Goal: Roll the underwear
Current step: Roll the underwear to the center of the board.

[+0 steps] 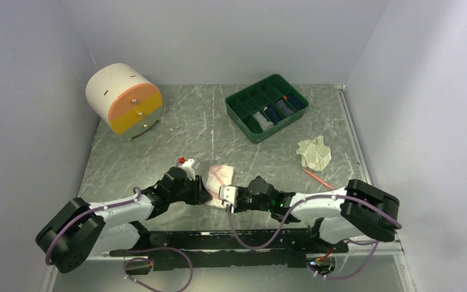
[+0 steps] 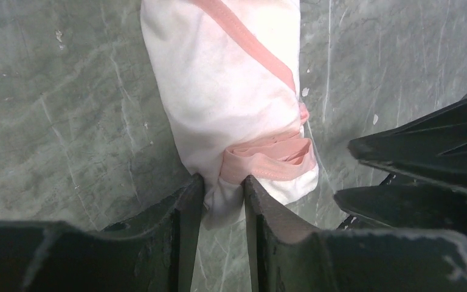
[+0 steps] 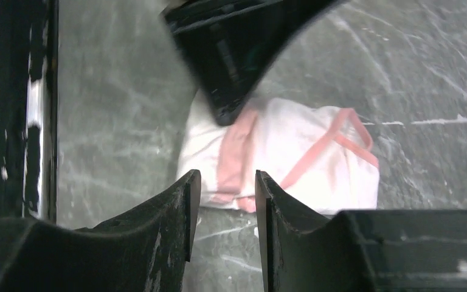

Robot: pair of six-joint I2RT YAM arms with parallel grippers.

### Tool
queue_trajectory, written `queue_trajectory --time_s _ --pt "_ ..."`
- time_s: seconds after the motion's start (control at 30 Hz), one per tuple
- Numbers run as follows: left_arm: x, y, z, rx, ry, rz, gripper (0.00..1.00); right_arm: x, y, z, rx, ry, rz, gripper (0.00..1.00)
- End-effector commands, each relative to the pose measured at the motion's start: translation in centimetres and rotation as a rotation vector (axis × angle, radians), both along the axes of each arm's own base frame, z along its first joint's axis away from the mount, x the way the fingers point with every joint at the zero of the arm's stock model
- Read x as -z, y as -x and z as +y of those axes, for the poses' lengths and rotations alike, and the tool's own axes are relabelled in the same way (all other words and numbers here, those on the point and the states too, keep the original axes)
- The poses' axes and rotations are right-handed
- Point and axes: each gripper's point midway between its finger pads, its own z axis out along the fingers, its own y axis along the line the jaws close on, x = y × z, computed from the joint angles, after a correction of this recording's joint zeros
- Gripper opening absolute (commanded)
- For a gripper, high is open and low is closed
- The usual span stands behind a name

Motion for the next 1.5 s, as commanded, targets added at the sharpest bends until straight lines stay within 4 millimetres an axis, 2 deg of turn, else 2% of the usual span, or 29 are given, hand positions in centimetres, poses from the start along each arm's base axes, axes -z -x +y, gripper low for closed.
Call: queue_trajectory --time_s 0.0,0.13,0.27,0.7,1.1,1.27,1.47 --pt "2.1 1.2 1.5 -0.008 -0.099 0.080 0.38 0.8 0.5 0.6 -0.192 0.154 -0.272 0.42" --pt "2.1 1.3 1.5 0.001 -0.111 0.083 0.38 0.7 2.2 1.9 -0.274 0.176 -0.369 0.47" --pt "2.2 1.2 1.4 0.011 -0.121 0.092 0.37 1.7 3.1 2.5 -0.318 0.208 -0.418 0.49" --pt "2.5 1.3 1.5 0.025 -0.144 0.103 0.36 4.1 0.9 1.7 -0.220 0.299 -0.461 0.50" --pt "2.4 1.3 1.4 0.042 -0.155 0.099 0.38 7.4 0.8 0.2 -0.182 0.393 -0.302 0.35" --pt "2.3 1.1 1.9 0.017 -0.178 0.101 0.41 7.3 0.6 0.1 -0.145 0.371 -0.267 0.33" --pt "1.9 0.7 2.1 -0.014 -0.178 0.095 0.54 7.5 0.2 0.2 -0.131 0.355 -0.179 0.14"
